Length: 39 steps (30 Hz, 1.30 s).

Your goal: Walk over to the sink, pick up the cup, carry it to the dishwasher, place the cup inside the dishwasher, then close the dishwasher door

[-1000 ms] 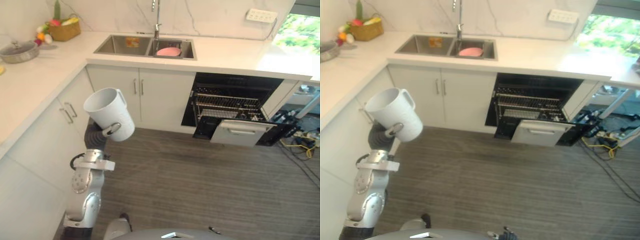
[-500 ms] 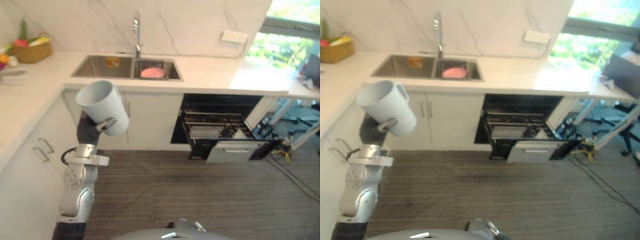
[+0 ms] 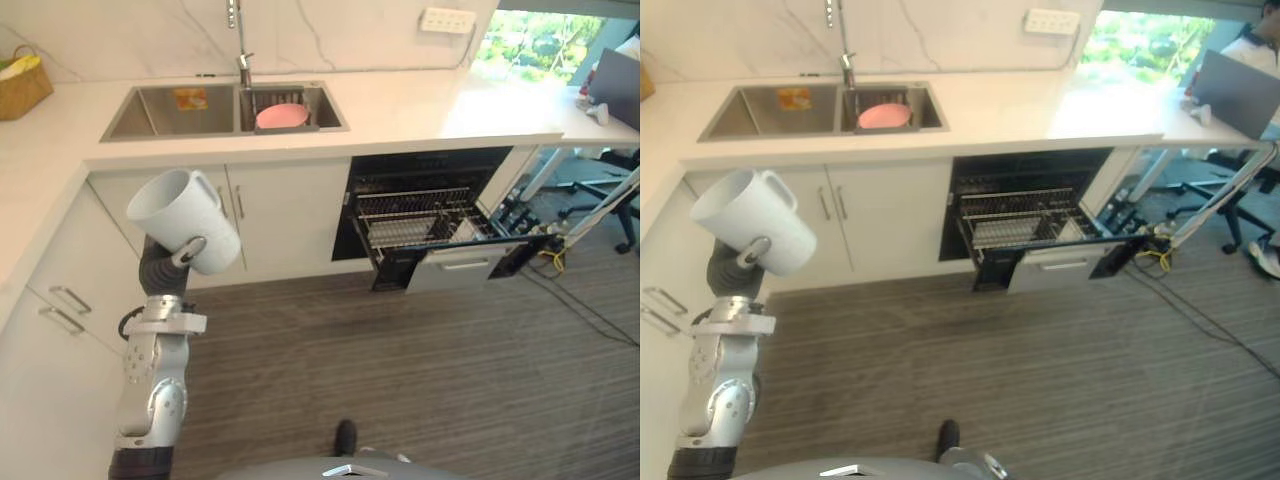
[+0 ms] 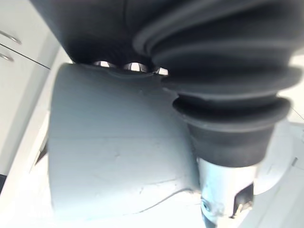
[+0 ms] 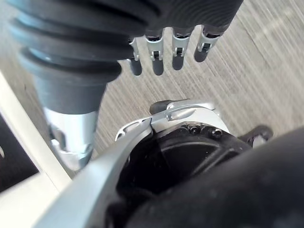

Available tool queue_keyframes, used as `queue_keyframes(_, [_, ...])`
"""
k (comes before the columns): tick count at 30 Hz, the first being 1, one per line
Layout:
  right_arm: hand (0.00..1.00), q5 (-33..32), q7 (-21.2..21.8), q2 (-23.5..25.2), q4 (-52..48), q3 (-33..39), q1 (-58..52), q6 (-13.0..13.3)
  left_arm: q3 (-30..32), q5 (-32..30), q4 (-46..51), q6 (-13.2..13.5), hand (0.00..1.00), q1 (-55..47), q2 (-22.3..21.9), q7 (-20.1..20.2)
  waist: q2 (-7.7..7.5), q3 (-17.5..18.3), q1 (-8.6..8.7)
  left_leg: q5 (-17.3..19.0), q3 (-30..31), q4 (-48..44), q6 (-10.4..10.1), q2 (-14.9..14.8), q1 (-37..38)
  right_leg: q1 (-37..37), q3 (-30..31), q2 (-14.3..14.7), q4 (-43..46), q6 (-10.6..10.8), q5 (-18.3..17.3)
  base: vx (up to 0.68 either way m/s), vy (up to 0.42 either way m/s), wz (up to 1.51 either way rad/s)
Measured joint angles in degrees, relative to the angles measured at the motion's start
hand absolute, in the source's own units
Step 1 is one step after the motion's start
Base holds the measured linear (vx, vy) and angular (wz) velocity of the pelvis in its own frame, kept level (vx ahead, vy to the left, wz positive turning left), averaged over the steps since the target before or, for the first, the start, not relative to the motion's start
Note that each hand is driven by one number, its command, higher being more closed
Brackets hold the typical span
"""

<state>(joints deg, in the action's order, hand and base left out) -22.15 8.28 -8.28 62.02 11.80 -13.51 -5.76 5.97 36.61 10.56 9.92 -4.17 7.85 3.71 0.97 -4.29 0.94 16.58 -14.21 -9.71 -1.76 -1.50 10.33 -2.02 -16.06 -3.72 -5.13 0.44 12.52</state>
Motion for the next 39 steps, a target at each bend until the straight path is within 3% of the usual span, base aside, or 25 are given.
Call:
queue_keyframes(2, [0.0,-3.13,-0.15,1.36,2.31,8.29,-1.31,-0.89,1.31,2.9,-2.94,0.0,1.0,0.95,0.05,-1.03,1.36,0.28,0.98,-0.11,-0.24,1.02,-0.22,-0.06,0.82,0.03,0.66,0.15,-0.01,0.13,-0.11,0.05,0.031,-0.12])
queue_keyframes(5, [0.0,-7.0,-1.54,3.42,2.26,15.3,-3.08,-0.76,1.28,5.79,-5.0,-0.03,1.0,2.37,0.09,-2.13,2.19,0.46,1.24,0.01,0.04,1.04,-0.44,-0.14,2.07,0.02,2.61,1.01,0.0,0.08,-0.16,0.05,0.02,-0.36])
queue_keyframes(9, [0.0,-7.2,-2.62,5.66,1.76,18.26,-2.62,0.94,0.34,6.12,-5.9,-0.23,1.0,3.25,-0.24,-2.23,2.62,0.83,2.74,0.61,-0.33,2.22,-1.15,-0.84,2.67,-0.36,3.35,2.22,0.61,-0.12,-0.75,0.0,-0.001,-0.2])
queue_keyframes(10, [0.0,-7.18,-2.71,5.33,1.26,17.74,-2.09,1.8,0.64,6.11,-6.15,-0.21,1.0,3.14,-1.62,-2.29,4.41,0.56,2.19,2.15,-1.97,1.1,-3.09,-2.86,2.71,-3.22,4.45,3.56,8.36,-0.51,-4.7,0.05,-0.094,-0.29])
queue_keyframes(11, [0.0,-7.22,-3.22,5.71,-0.72,15.92,-2.77,2.83,0.77,6.12,-6.11,-0.17,1.0,2.73,-2.71,-2.65,4.21,0.28,1.85,2.66,-2.79,-5.84,-4.72,-4.5,1.45,-5.05,4.76,3.92,21.06,-0.42,-13.54,0.12,-0.188,-0.25])
queue_keyframes(12, [0.0,-7.22,-3.43,6.03,-0.85,14.61,-2.8,3.41,0.59,6.09,-5.8,-0.18,1.0,2.49,-2.59,-2.9,2.62,0.07,1.53,2.24,-2.93,-12.74,-4.33,-4.75,-0.7,-4.82,5.44,3.14,24.45,-0.38,-17.39,0.12,-0.246,-0.16])
queue_keyframes(13, [0.0,-7.22,-3.7,5.36,-1.72,11.5,-3.05,4.57,-0.1,6.1,-4.82,-0.24,1.0,1.4,-3.88,-3.91,2.25,-0.51,0.92,0.92,-1.88,-28.46,-3.72,-6.83,-6.49,-4.33,6.37,2.79,27.23,-2.02,-20.8,0.06,-0.194,-0.1])
queue_keyframes(14, [0.0,-7.22,-3.88,5.01,-3.06,10.41,-3.3,5.06,-0.48,6.09,-4.19,-0.25,1.0,0.51,-4.8,-4.32,2.94,-0.76,0.91,-1.55,-0.85,-35.47,-2.33,-8.16,-9.36,-3.57,6.31,2.9,27.58,-2.33,-21.53,0.06,-0.111,-0.26])
queue_keyframes(15, [0.0,-7.21,-5.61,3.42,-6.88,8.27,-2.54,8.02,-2.25,6.08,-3.36,-0.27,1.0,-2.06,-5.71,-4.59,3.49,-1.08,0.5,-1.46,0.58,-41.92,-1.75,-9.07,-14.87,-1.84,7.36,2.53,26.9,-2.51,-22.68,0.09,-0.032,-0.22])
queue_keyframes(17, [0.0,-7.22,-6.62,2.69,-8.82,7.23,-0.59,10.67,-2.62,6.05,-3.42,-0.43,1.0,-2.22,-5.7,-4.3,4.27,-1.72,0.78,1.0,-0.1,-35.13,-2.01,-8.29,-16.82,-0.54,7.45,1.61,25.48,-2.51,-22.65,0.11,-0.024,-0.17])
queue_keyframes(18, [0.0,-7.16,-7.6,2.72,-9.82,5.78,0.37,11.77,-2.6,5.99,-3.33,-0.06,1.0,-2.25,-5.66,-3.81,4.12,-1.71,0.58,0.27,0.13,-25.17,-2.22,-7.1,-17.26,0.96,7.61,0.86,23.74,-2.5,-22.63,0.14,-0.019,-0.06])
queue_keyframes(21, [0.0,-5.76,-8.2,2.24,-12.04,2.47,2.39,12.25,-1.69,5.94,-1.66,0.72,1.0,-2.61,-5.66,-3.23,3.46,-1.75,-0.19,-6.38,3.53,-6.39,-3.12,-5.82,-17.4,3.02,8.35,0.56,20.92,-2.51,-22.63,0.19,-0.011,-0.13])
queue_keyframes(23, [0.0,-0.99,-7.96,0.73,-12.01,-0.2,4.06,12.32,0.45,5.94,0.15,1.28,1.0,-3.75,-5.66,-3.21,3.4,-1.72,-0.62,-11.08,7.56,1.04,-6.65,-6.77,-19.1,3.57,9.48,0.98,20.17,-1.71,-23.1,0.27,0.045,-0.23])
queue_keyframes(24, [0.0,0.02,-7.8,0.38,-11.99,-0.53,4.05,12.31,0.98,5.94,0.05,1.35,1.0,-3.86,-5.67,-3.21,3.48,-1.68,-0.6,-11.73,7.09,1.29,-7.04,-7.29,-19.27,4.04,9.44,1.06,19.91,-1.19,-23.41,0.31,0.096,-0.08])
queue_keyframes(27, [0.0,2.35,-6.74,-1.69,-11.82,-1.85,3.22,11.81,1.98,5.96,-1.96,1.37,1.0,-3.94,-5.64,-2.48,3.74,-1.16,-0.42,-17.55,3.41,4.9,-4.51,-7.39,-16.98,7.41,10.01,0.27,19.43,2.34,-26.19,0.41,0.189,-0.08])
queue_keyframes(29, [0.0,4.66,-4.97,-1.87,-11.58,-2.25,1.95,11.51,2.53,5.9,-3.44,1.37,1.0,-4.12,-5.62,-2.19,1.37,1.01,-1.02,-20.92,3.42,4.27,-1.54,-2.83,-14.78,9.48,11.28,-4.18,20.04,5.52,-28.01,0.49,0.235,-0.26])
queue_keyframes(31, [0.0,7.83,-4.63,-0.44,-11.4,-2.19,-0.08,10.53,2.72,5.82,-3.9,1.34,1.0,-3.7,-5.68,-2.01,-1.03,2.72,-0.67,-18.48,3.09,2.38,0.47,0.46,-13.83,10.06,11.37,-7.38,23.15,7.58,-27.84,0.51,0.169,0.17])
queue_keyframes(33, [0.0,8.81,-5.04,0.61,-10.76,-1.45,-1.6,9.84,2.44,5.82,-5.43,0.52,1.0,-2.0,-5.55,-1.73,-1.06,2.68,-0.24,-15.41,4.0,0.73,2.1,1.82,-11.67,7.21,10.77,-9.34,35.39,9.33,-25.27,0.45,0.167,0.42])
queue_keyframes(34, [0.0,6.62,-5.79,1.44,-9.38,0.01,-1.98,9.28,2.46,5.81,-5.53,0.27,1.0,-1.29,-5.24,-1.46,-1.64,2.4,0.03,-13.75,4.73,1.03,2.81,3.22,-9.28,3.39,10.79,-11.48,45.76,10.56,-20.87,0.4,0.166,0.45])
queue_keyframes(35, [0.0,4.87,-6.37,2.09,-8.47,1.77,-2.73,9.41,2.04,5.61,-5.75,0.23,1.0,-0.99,-4.46,-0.97,-1.06,2.03,0.58,-12.13,5.61,1.55,3.59,4.08,-6.91,-0.07,10.96,-13.17,54.76,8.94,-13.63,0.52,0.191,0.43])
queue_keyframes(36, [0.0,4.3,-7.09,2.64,-8.19,3.13,-2.86,10.33,1.82,5.16,-5.71,0.17,1.0,-0.98,-3.54,-0.67,-0.99,1.88,0.82,-10.95,6.02,2.07,4.44,4.68,-4.32,-3.32,10.68,-15.02,63.11,6.03,-12.4,0.43,0.133,0.29])
queue_keyframes(38, [0.0,4.25,-8.11,3.13,-8.8,3.21,-3.33,11.82,2.34,4.93,-5.71,0.13,1.0,-0.97,-3.14,-0.98,-0.89,1.69,1.34,-10.28,6.32,2.54,4.71,4.79,-2.15,-6.52,9.48,-15.31,68.72,2.11,-16.1,0.28,0.051,0.13])
queue_keyframes(39, [0.0,3.33,-9.74,4.07,-11.63,2.8,-3.73,13.28,2.34,4.93,-5.45,0.14,1.0,-0.8,-2.5,-1.75,-0.88,1.68,2.42,-10.02,6.74,4.23,5.06,4.65,-0.52,-10.4,7.86,-13.91,69.29,1.58,-20.26,0.22,0.003,0.13])
